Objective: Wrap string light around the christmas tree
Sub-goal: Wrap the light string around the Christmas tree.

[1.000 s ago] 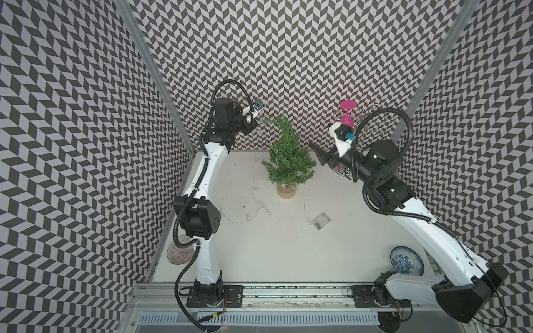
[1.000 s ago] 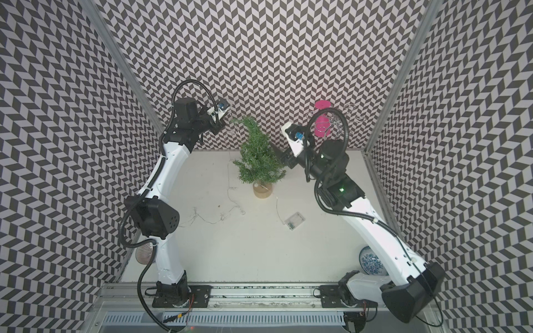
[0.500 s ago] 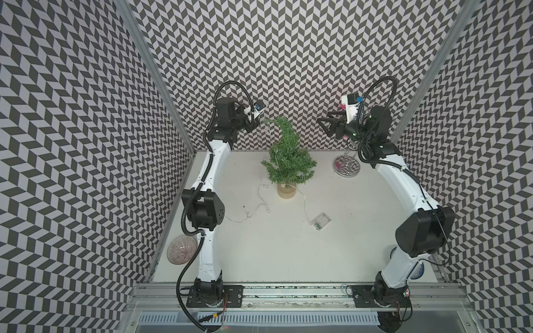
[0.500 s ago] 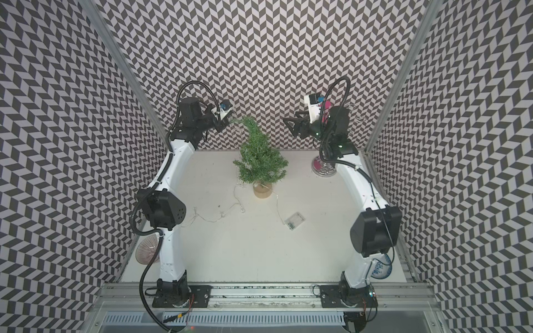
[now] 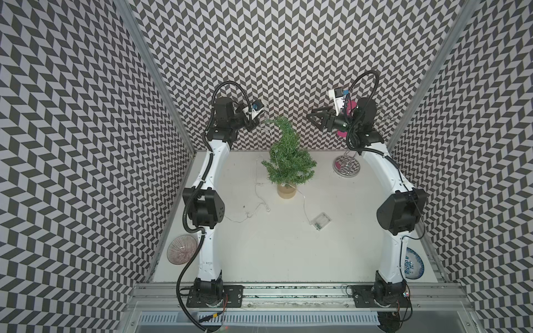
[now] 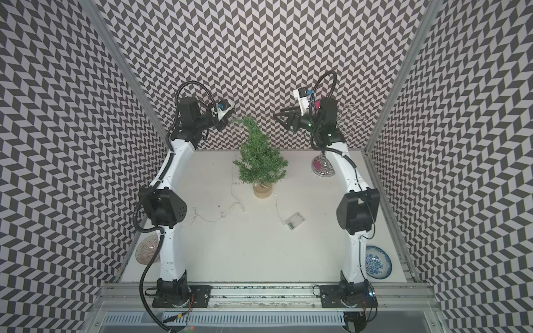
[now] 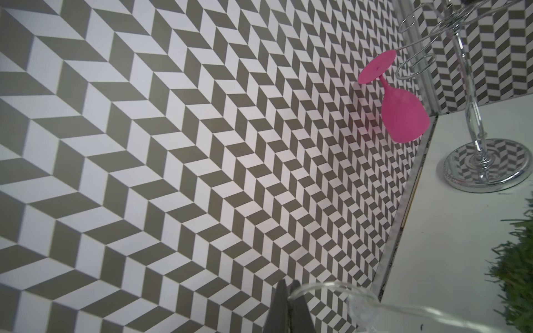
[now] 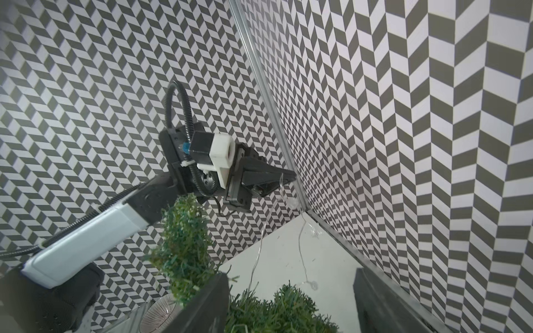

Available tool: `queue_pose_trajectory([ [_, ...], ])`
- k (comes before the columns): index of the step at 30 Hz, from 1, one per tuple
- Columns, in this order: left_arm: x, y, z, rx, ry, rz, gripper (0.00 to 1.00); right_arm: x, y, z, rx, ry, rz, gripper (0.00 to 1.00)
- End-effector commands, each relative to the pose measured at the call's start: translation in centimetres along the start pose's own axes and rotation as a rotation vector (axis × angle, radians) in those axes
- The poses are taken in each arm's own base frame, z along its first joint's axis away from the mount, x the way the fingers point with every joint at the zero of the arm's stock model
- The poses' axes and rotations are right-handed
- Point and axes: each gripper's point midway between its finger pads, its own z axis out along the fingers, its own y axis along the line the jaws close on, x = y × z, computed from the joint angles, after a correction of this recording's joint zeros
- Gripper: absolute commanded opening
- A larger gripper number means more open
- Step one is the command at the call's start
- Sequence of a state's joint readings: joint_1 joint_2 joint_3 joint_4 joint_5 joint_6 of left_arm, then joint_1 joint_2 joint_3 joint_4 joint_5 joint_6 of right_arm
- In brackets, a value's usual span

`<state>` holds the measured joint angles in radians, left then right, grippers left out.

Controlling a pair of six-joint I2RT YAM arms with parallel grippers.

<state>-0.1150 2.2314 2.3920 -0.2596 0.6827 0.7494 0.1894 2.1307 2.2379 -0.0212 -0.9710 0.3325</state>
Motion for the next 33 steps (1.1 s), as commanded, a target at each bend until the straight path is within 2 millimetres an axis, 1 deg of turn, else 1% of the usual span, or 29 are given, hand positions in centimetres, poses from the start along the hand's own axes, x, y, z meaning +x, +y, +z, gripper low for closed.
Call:
queue_pose_trajectory([
  [1,-1.4,-0.6,0.3,0.069,-0.125,0.001,0.0,0.6,0.3,0.8,-0.1,0.014,0.076,0.7],
  [4,-2.3,-1.2,0.4,0.113,-0.205,-0.028,0.0,1.2,0.0,1.3,-0.144,0.005,0.12,0.68],
  [7,-3.4,-2.1,0.4,0.168,-0.306,-0.052,0.0,1.3,-0.1,1.6,-0.19,-0.014,0.158,0.66],
  [10,-3.4,-2.0,0.7,0.16,-0.324,-0.062,0.0,1.9,-0.2,1.9,-0.206,-0.003,0.179,0.65],
  [11,-3.2,-1.7,0.8,0.145,-0.314,-0.067,0.0,2.0,-0.2,1.9,-0.204,0.0,0.176,0.65],
  [13,-2.1,-0.1,1.2,0.064,-0.235,-0.128,0.02,2.1,-0.4,1.6,-0.18,-0.003,0.166,0.65],
  [15,-1.2,1.0,1.0,-0.003,-0.142,-0.094,0.0,1.9,-0.3,1.2,-0.16,-0.009,0.152,0.65],
  [16,-1.0,1.2,0.6,-0.017,-0.112,-0.055,0.0,1.9,-0.3,1.1,-0.146,-0.008,0.146,0.65],
  [17,-1.3,1.4,0.1,-0.029,-0.108,-0.036,0.0,2.0,-0.4,1.0,-0.134,-0.005,0.142,0.64],
  [20,-4.1,1.1,-2.2,-0.021,-0.191,-0.016,0.0,2.6,-0.3,0.8,-0.12,0.007,0.143,0.64],
  [22,-5.0,1.1,-3.0,-0.015,-0.196,-0.021,0.0,2.8,-0.1,0.6,-0.12,0.008,0.147,0.62],
  [25,-5.1,1.7,-3.5,-0.048,-0.168,-0.017,0.0,2.7,0.4,0.2,-0.12,0.007,0.14,0.62],
  [26,-4.8,1.9,-3.7,-0.056,-0.16,-0.02,0.0,2.7,0.7,0.1,-0.121,0.008,0.136,0.62],
  [28,-4.9,2.2,-4.4,-0.084,-0.155,-0.016,0.0,2.5,0.9,-0.2,-0.118,0.011,0.125,0.62],
  [30,-5.6,2.2,-5.4,-0.11,-0.181,-0.008,0.0,2.5,1.0,-0.2,-0.116,0.015,0.123,0.62],
  [33,-5.8,1.8,-6.2,-0.124,-0.18,-0.007,0.0,2.5,1.1,-0.3,-0.117,0.016,0.123,0.61],
])
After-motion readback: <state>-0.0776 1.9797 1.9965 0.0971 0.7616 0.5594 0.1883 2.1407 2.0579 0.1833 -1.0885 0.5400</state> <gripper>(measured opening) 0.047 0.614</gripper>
